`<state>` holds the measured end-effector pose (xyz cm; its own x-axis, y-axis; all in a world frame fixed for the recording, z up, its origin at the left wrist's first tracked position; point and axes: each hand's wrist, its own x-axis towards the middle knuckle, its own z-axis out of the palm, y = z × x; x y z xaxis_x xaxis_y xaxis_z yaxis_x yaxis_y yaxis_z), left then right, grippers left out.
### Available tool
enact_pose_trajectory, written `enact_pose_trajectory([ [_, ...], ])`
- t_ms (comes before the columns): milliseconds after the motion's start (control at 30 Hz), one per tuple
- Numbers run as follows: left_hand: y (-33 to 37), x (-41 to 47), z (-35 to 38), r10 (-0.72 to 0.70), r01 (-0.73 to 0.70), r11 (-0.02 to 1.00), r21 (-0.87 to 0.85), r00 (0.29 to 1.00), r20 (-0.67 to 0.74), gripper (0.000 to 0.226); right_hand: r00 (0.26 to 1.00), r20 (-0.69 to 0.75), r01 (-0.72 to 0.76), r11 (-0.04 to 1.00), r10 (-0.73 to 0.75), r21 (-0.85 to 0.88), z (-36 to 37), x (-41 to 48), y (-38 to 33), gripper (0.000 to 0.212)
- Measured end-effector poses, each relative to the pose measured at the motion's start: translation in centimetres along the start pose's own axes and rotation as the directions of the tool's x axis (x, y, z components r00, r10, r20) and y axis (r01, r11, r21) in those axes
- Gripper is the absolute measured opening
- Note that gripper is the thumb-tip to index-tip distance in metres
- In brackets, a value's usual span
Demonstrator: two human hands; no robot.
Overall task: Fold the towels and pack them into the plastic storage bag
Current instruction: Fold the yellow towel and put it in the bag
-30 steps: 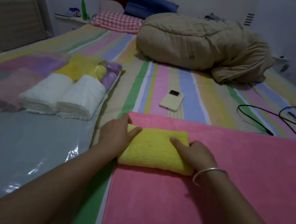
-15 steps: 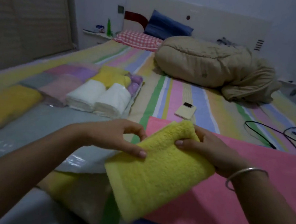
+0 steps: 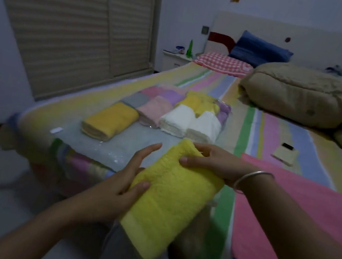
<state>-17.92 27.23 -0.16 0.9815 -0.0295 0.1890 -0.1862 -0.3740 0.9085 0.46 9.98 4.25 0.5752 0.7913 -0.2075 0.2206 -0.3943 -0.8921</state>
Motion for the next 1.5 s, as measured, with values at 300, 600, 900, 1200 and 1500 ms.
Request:
enact_pose_trajectory([
  [300,-3.7,-6.5,-6.7,-0.294,0.281,0.955,-0.094,0.939,-0.177,0.051,0.859,-0.09,0.203,0.496,-0.504,-0.844,6.1,5.2,3.6,0.046],
  [600,-5.2,-8.3,-8.5,-0.43,0.403,0.869,-0.287,0.902,-0.035,0.035,0.895,-0.052,0.154,0.416,-0.442,-0.896,5.9,4.7,4.0,0.023],
  [900,-4.7,-3.2,-8.4,-0.326,0.329,0.85,-0.411,0.942,0.08,0.042,0.686,-0.487,0.067,0.713,-0.541,-0.698,5.2,4.1,1.6,0.021],
  [1200,-7.4,5.7,-9.8,-0.314,0.283,0.936,-0.21,0.94,-0.134,0.044,0.54,-0.49,0.161,0.656,-0.684,-0.737,4.9,3.1,0.0,0.016],
  [1500,-13.3,13.4,-11.7,-0.195,0.41,0.739,0.534,0.89,-0.413,0.057,0.589,-0.459,0.215,0.676,-0.665,-0.705,5.2,3.1,0.6,0.013],
])
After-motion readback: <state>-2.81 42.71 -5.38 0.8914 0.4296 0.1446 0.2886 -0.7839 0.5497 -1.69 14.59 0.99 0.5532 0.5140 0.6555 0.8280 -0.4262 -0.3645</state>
